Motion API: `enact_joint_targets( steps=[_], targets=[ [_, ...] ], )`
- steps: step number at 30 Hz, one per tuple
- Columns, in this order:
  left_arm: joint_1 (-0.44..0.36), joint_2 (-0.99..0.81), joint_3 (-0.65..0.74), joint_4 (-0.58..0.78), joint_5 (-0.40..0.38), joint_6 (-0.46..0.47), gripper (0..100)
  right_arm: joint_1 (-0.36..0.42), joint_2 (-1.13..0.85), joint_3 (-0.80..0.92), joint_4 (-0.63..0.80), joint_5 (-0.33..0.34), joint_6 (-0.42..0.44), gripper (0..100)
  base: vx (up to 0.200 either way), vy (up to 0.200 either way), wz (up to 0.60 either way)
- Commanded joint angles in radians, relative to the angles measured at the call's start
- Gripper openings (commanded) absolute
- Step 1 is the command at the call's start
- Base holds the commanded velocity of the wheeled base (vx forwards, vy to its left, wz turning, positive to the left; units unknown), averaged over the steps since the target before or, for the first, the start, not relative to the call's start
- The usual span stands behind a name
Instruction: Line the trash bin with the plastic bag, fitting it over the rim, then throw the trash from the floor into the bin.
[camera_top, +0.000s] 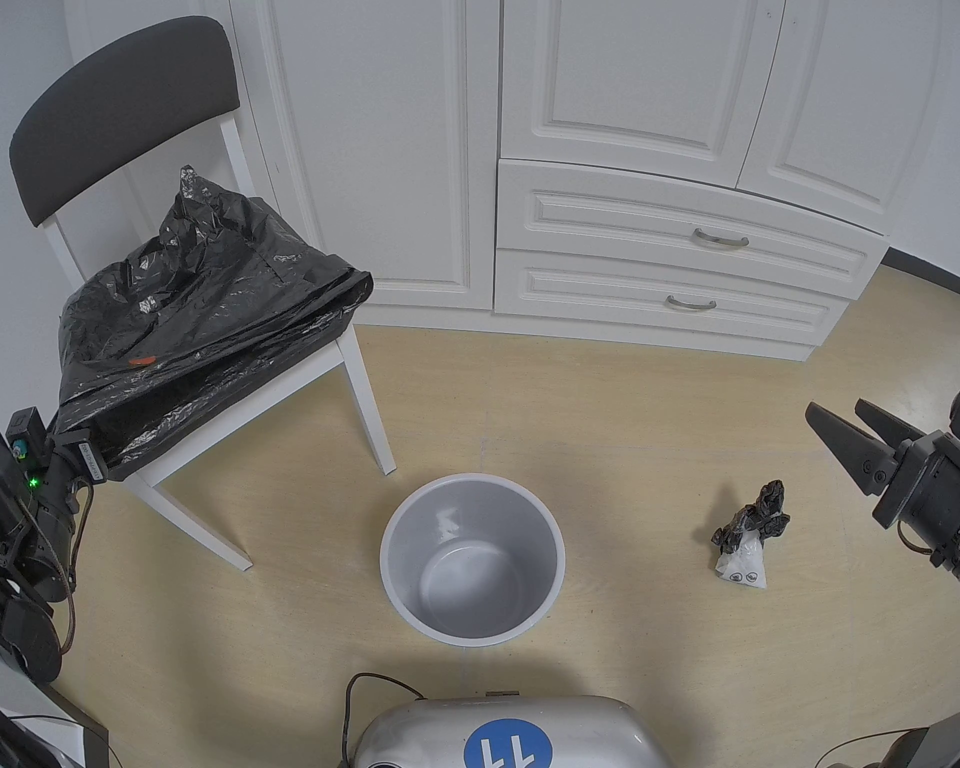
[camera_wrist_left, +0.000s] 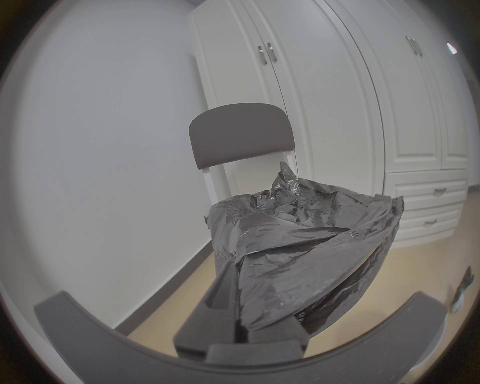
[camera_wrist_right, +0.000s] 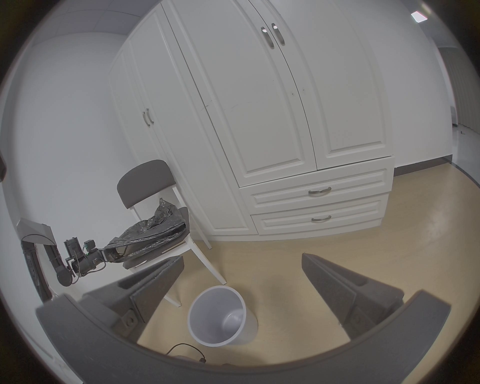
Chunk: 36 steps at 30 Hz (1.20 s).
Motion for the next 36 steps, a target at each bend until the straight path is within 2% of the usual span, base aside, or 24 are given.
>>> enact_joint_targets(
  steps=[1, 11, 12, 14, 17, 18, 19, 20, 21, 23, 24, 30, 32, 35, 36],
  targets=[
    [-0.039, -0.058, 0.052, 0.0, -0.002, -0.048, 0, 0.0, -0.01, 0.0, -0.001, 0.0, -0.004, 100, 0.0, 0.0, 0.0],
    [-0.057, -0.052, -0.012, 0.0, -0.039, -0.043, 0, 0.0, -0.007, -0.006, 0.006, -0.014, -0.007, 100, 0.0, 0.0, 0.0],
    [-0.058, -0.052, -0.015, 0.0, -0.081, -0.023, 0, 0.0, -0.009, -0.003, 0.006, -0.016, -0.007, 100, 0.0, 0.0, 0.0],
    [-0.057, -0.055, -0.021, 0.0, -0.116, -0.017, 0, 0.0, -0.009, -0.004, 0.006, -0.016, -0.009, 100, 0.0, 0.0, 0.0],
    [-0.065, -0.068, -0.023, -0.001, -0.131, -0.014, 0, 0.0, -0.007, -0.006, 0.006, -0.016, -0.009, 100, 0.0, 0.0, 0.0],
    [-0.112, -0.095, -0.034, 0.0, -0.122, -0.003, 0, 0.0, -0.005, -0.006, 0.007, -0.016, -0.015, 100, 0.0, 0.0, 0.0],
    [-0.118, -0.098, -0.035, 0.0, -0.121, 0.0, 0, 0.002, -0.005, -0.006, 0.007, -0.016, -0.018, 100, 0.0, 0.0, 0.0],
    [-0.184, -0.123, -0.053, 0.006, -0.116, 0.021, 0, 0.002, -0.005, -0.004, 0.007, -0.014, -0.036, 100, 0.0, 0.0, 0.0],
    [-0.213, -0.132, -0.063, 0.008, -0.111, 0.031, 0, 0.002, -0.005, -0.001, 0.007, -0.012, -0.045, 100, 0.0, 0.0, 0.0],
    [-0.224, -0.134, -0.067, 0.008, -0.11, 0.032, 0, 0.002, -0.005, 0.0, 0.007, -0.012, -0.049, 100, 0.0, 0.0, 0.0],
    [-0.282, -0.143, -0.087, 0.005, -0.11, 0.049, 0, 0.006, -0.007, 0.004, 0.007, -0.012, -0.058, 100, 0.0, 0.0, 0.0],
    [-0.499, -0.227, -0.061, 0.006, -0.11, 0.047, 0, 0.013, 0.007, 0.011, 0.012, -0.017, -0.058, 100, 0.0, 0.0, 0.0],
    [-0.534, -0.25, -0.057, 0.008, -0.11, 0.049, 0, 0.02, 0.013, 0.016, 0.013, -0.017, -0.059, 100, 0.0, 0.0, 0.0],
    [-0.628, -0.304, -0.057, 0.008, -0.11, 0.05, 0, 0.062, 0.039, 0.025, 0.013, -0.025, -0.061, 100, 0.0, 0.0, 0.0],
    [-0.628, -0.304, -0.057, 0.008, -0.11, 0.05, 0, 0.062, 0.039, 0.025, 0.013, -0.025, -0.061, 100, 0.0, 0.0, 0.0]
  ],
)
